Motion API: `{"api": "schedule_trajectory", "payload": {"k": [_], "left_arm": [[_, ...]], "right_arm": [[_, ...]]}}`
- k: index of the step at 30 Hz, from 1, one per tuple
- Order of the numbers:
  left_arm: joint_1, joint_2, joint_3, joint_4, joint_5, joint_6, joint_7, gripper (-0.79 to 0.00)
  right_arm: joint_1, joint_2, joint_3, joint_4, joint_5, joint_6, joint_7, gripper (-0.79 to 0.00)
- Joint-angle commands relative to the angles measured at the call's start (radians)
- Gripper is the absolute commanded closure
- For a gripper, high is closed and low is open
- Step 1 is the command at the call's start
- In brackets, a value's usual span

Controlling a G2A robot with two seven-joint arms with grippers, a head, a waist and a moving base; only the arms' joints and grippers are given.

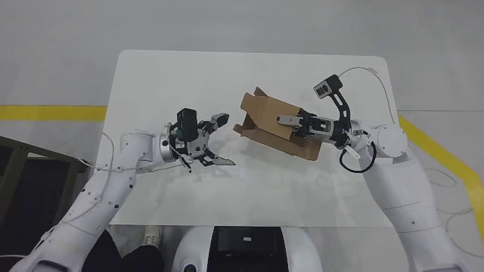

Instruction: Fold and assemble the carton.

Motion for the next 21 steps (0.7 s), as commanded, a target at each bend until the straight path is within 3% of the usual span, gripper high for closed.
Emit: {"api": "schedule_trajectory", "payload": {"k": [1,8,21], "left_arm": [[-0.018,0.0,0.028,0.013,-0.012,0.0,0.015,-0.785],[-0.074,0.008,0.115,0.014,-0.06,0.0,0.056,-0.785],[-0.125,0.036,0.204,-0.01,-0.113,0.0,0.088,-0.785]], "right_arm": [[0.0,0.0,0.0,0.0,0.0,0.0,0.0,0.0],[0.0,0.0,0.0,0.0,0.0,0.0,0.0,0.0],[-0.024,0.003,-0.01,-0.053,-0.017,0.01,-0.021,0.0]]}}
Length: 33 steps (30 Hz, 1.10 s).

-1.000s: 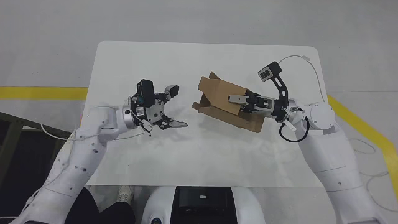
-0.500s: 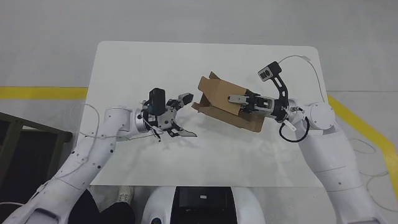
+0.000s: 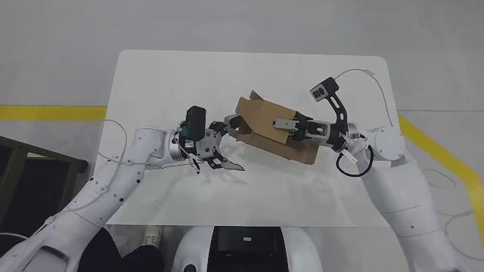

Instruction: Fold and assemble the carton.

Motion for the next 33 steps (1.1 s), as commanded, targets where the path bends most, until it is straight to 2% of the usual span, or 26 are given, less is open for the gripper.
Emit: {"api": "schedule_trajectory", "payload": {"k": [1,14,33], "left_arm": [[-0.007,0.004,0.01,-0.006,-0.007,0.0,0.007,-0.785],[-0.049,0.015,0.066,-0.023,-0.046,0.0,0.023,-0.785],[-0.104,0.011,0.146,0.007,-0.175,0.0,0.029,-0.785]], "right_arm": [[-0.001,0.0,-0.002,-0.001,0.001,0.001,0.002,0.0],[0.002,0.0,-0.016,-0.007,0.015,0.003,0.011,0.0],[0.014,-0.001,-0.043,-0.022,0.047,-0.013,0.074,0.0]]}}
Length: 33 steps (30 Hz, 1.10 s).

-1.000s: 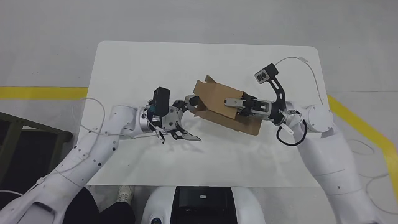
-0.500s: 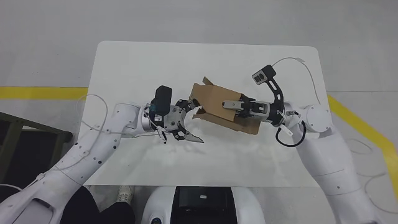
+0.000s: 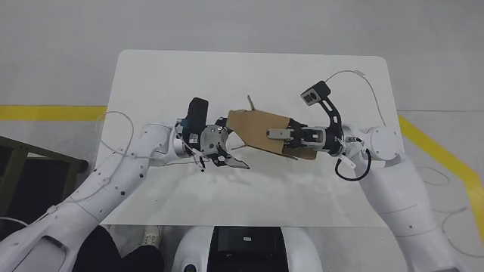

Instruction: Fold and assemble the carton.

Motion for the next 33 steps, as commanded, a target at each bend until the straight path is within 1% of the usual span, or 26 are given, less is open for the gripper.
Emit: {"api": "schedule_trajectory", "payload": {"k": [1,5,6,7,8,11,12,14,15,17,19,21,23,25,26,29,30,31,33], "left_arm": [[-0.004,0.002,0.008,0.0,-0.011,0.0,0.001,-0.785],[-0.013,0.008,0.023,-0.001,-0.024,0.0,0.006,-0.785],[-0.015,0.01,0.026,-0.003,-0.024,0.0,0.008,-0.773],[-0.017,0.012,0.029,-0.004,-0.024,0.0,0.01,-0.72],[-0.018,0.015,0.032,-0.006,-0.024,0.0,0.014,-0.714],[-0.021,0.022,0.037,-0.012,-0.021,0.0,0.024,-0.727],[-0.021,0.025,0.038,-0.014,-0.019,0.0,0.026,-0.662],[-0.021,0.03,0.04,-0.018,-0.015,0.0,0.032,-0.591],[-0.021,0.033,0.04,-0.02,-0.013,0.0,0.033,-0.588],[-0.022,0.037,0.043,-0.023,-0.01,0.0,0.037,-0.616],[-0.023,0.041,0.046,-0.022,-0.012,0.0,0.04,-0.625],[-0.025,0.043,0.048,-0.021,-0.015,0.0,0.043,-0.668],[-0.026,0.046,0.05,-0.019,-0.02,0.0,0.046,-0.693],[-0.027,0.047,0.053,-0.017,-0.022,0.0,0.049,-0.686],[-0.027,0.048,0.054,-0.016,-0.024,0.0,0.05,-0.662],[-0.027,0.051,0.063,-0.016,-0.034,0.0,0.057,-0.44],[-0.027,0.052,0.068,-0.016,-0.04,0.0,0.06,-0.348],[-0.028,0.052,0.073,-0.016,-0.045,0.0,0.061,-0.32],[-0.033,0.055,0.085,-0.018,-0.052,0.0,0.065,-0.314]], "right_arm": [[0.001,0.0,-0.001,0.0,0.004,-0.001,0.004,0.0],[0.002,0.0,-0.003,0.002,0.009,0.0,0.011,0.0],[0.002,0.0,-0.003,0.003,0.012,0.001,0.011,0.0],[0.002,0.0,-0.004,0.004,0.017,0.004,0.011,0.0],[0.001,0.0,-0.003,0.005,0.019,0.004,0.01,0.0],[-0.001,0.001,0.0,0.009,0.027,0.011,0.007,0.0],[-0.001,0.001,0.001,0.01,0.03,0.014,0.007,0.0],[-0.002,0.002,0.002,0.011,0.035,0.018,0.006,0.0],[-0.003,0.002,0.003,0.012,0.037,0.019,0.005,0.0],[-0.003,0.002,0.003,0.012,0.039,0.022,0.008,0.0],[-0.002,0.002,0.002,0.011,0.043,0.023,0.012,0.0],[-0.002,0.002,0.001,0.012,0.044,0.025,0.015,0.0],[-0.001,0.002,-0.001,0.013,0.045,0.027,0.018,0.0],[0.0,0.002,-0.002,0.013,0.048,0.028,0.019,0.0],[0.0,0.002,-0.002,0.014,0.049,0.028,0.02,0.0],[0.001,0.002,-0.005,0.014,0.055,0.028,0.028,0.0],[0.002,0.002,-0.006,0.013,0.057,0.028,0.031,0.0],[0.002,0.002,-0.006,0.013,0.062,0.028,0.034,0.0],[0.003,0.001,-0.008,0.013,0.07,0.028,0.043,0.0]]}}
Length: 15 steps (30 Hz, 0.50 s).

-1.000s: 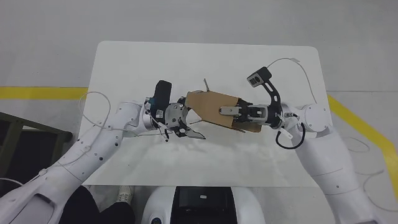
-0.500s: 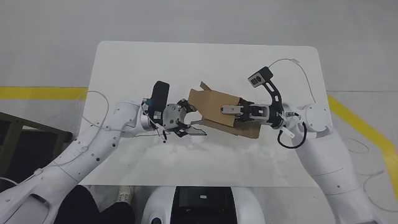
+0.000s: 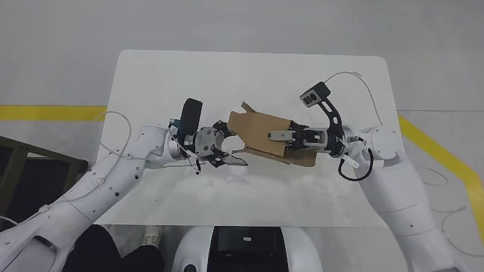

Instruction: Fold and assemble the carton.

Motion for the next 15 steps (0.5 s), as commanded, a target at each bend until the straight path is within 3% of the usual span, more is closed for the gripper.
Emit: {"api": "schedule_trajectory", "payload": {"k": [1,15], "left_arm": [[-0.004,0.002,0.01,-0.001,-0.006,0.0,0.005,-0.305],[-0.04,0.028,0.084,0.006,-0.057,0.0,0.076,-0.296]], "right_arm": [[0.001,0.0,-0.001,0.001,0.004,0.001,0.007,0.0],[0.006,-0.001,-0.01,0.008,0.04,0.006,0.045,0.0]]}}
